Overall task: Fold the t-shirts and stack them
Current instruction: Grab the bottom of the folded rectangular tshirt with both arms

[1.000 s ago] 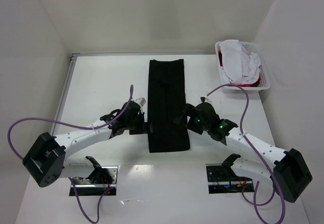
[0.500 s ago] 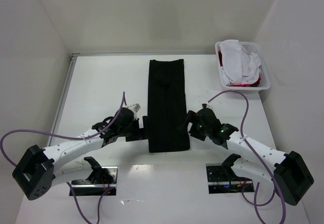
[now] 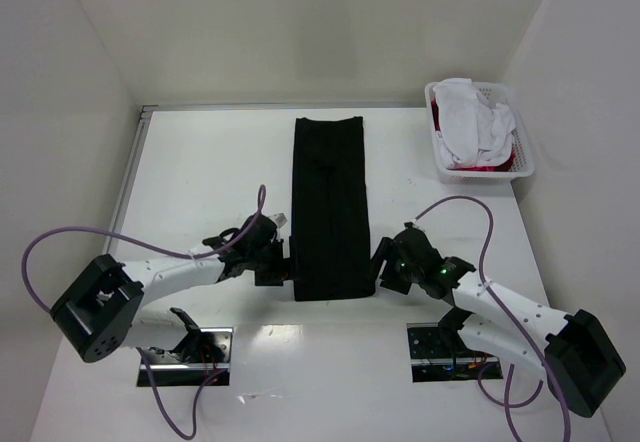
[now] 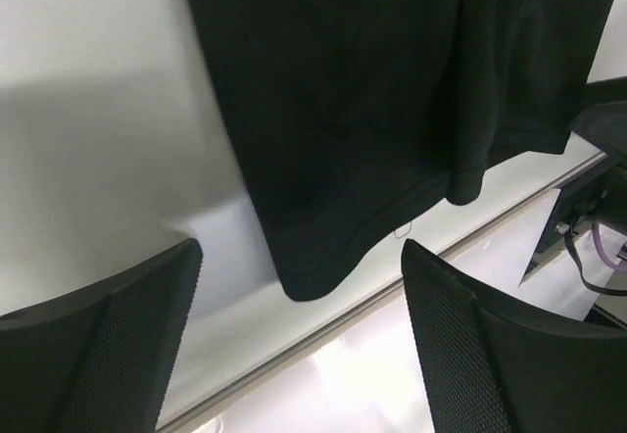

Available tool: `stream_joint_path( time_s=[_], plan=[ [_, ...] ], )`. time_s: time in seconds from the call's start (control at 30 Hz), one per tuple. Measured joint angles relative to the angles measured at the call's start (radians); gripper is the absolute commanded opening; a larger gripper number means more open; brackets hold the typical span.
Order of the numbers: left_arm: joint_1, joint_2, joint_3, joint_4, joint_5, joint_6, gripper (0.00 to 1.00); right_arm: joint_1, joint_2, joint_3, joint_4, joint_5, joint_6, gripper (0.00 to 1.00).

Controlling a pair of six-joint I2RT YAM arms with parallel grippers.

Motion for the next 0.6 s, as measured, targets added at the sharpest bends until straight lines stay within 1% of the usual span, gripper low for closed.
stream_joint_path(
  time_s=[0.13, 0.4, 0.5, 0.53, 0.6],
  plan=[
    [-0.007, 0.038, 0.01, 0.044, 0.029, -0.007, 0.87, 0.0, -0.01, -0.022, 0.003, -0.023, 0.011, 0.6],
    [-0.015, 0.076, 0.015, 0.078, 0.058, -0.016, 0.75, 0.0, 0.007, -0.027, 0.027, -0.059, 0.021, 0.58],
    [-0.019, 0.08, 0.015, 0.075, 0.059, -0.032, 0.7, 0.002, 0.022, -0.027, 0.038, -0.069, 0.021, 0.53],
    [-0.021, 0.08, 0.015, 0.069, 0.058, -0.036, 0.7, 0.003, 0.024, -0.027, 0.039, -0.072, 0.02, 0.51],
    [-0.027, 0.08, 0.015, 0.062, 0.058, -0.039, 0.69, 0.005, 0.029, -0.027, 0.043, -0.074, 0.019, 0.51]
  ],
)
